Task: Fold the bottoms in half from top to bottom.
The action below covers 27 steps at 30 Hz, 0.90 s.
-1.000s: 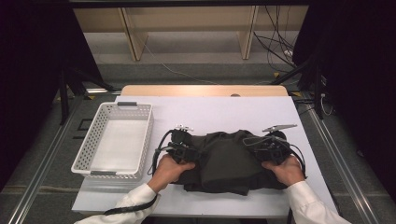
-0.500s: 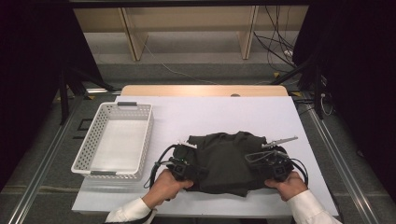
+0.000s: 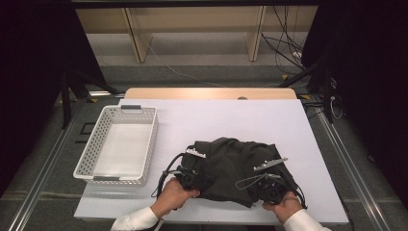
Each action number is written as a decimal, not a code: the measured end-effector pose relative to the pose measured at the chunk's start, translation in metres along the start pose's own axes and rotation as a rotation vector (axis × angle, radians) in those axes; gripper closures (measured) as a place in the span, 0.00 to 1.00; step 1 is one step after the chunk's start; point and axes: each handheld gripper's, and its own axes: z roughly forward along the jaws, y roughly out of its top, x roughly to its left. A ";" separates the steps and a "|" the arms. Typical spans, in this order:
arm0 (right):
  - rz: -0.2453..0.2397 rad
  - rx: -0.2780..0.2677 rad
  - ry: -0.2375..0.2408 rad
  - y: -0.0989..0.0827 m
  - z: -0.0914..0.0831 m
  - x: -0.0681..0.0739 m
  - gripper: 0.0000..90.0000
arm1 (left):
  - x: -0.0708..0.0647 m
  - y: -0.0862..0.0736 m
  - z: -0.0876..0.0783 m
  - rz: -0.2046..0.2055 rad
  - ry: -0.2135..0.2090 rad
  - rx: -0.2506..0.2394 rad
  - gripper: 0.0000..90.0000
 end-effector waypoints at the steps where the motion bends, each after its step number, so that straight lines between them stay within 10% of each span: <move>1: 0.008 -0.005 0.009 0.000 -0.001 -0.001 0.96 | 0.001 0.000 -0.003 -0.002 -0.001 -0.008 0.87; 8: 0.086 -0.137 -0.017 0.002 -0.030 -0.020 0.52 | 0.012 -0.002 -0.016 -0.071 0.031 -0.035 0.56; 12: 0.180 -0.180 -0.049 0.009 -0.033 -0.042 0.43 | 0.017 0.000 -0.007 -0.119 -0.006 0.013 0.47; 16: 0.191 -0.147 0.040 0.018 -0.011 -0.052 0.53 | 0.024 0.001 0.008 -0.161 -0.059 0.045 0.49; 21: 0.164 -0.147 -0.041 0.029 -0.006 -0.051 0.91 | 0.017 0.003 0.017 -0.123 -0.052 0.029 0.89; 27: 0.150 -0.199 -0.080 0.039 -0.019 -0.060 0.94 | 0.009 0.010 0.021 -0.091 -0.039 -0.012 0.93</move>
